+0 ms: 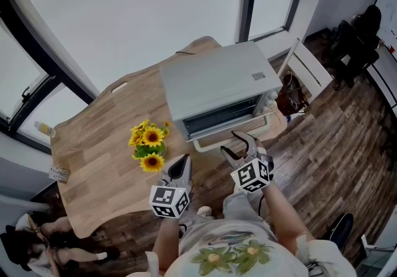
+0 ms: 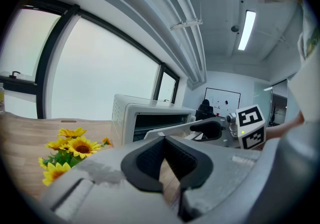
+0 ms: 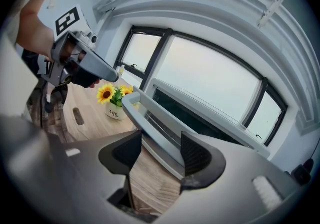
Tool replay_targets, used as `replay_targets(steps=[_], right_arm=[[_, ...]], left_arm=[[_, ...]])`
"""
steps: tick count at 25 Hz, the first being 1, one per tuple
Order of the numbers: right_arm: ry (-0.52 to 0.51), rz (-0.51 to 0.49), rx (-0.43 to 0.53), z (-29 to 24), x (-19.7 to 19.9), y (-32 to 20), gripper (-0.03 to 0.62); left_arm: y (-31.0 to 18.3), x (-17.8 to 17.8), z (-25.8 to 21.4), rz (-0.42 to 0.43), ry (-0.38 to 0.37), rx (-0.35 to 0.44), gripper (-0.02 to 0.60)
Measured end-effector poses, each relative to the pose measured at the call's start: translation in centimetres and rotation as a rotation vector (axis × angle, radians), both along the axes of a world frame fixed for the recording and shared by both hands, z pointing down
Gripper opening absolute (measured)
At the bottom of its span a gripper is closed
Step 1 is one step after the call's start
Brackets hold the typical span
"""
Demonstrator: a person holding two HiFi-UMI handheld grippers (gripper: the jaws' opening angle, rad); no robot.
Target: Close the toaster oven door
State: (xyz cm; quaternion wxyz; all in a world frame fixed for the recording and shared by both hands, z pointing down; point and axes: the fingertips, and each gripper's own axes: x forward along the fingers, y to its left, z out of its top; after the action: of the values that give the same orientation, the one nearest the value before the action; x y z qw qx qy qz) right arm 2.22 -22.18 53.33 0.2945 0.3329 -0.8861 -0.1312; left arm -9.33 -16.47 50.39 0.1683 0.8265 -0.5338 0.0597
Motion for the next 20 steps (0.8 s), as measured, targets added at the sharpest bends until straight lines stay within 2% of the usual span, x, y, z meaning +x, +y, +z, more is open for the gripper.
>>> replay_targets(steps=[20], right_arm=[[-0.001,-0.023,-0.031,-0.9,-0.7,-1.8,0.244]], left_arm=[[-0.5,0.2,0.3,-0.016,0.002,-0.013,0.003]])
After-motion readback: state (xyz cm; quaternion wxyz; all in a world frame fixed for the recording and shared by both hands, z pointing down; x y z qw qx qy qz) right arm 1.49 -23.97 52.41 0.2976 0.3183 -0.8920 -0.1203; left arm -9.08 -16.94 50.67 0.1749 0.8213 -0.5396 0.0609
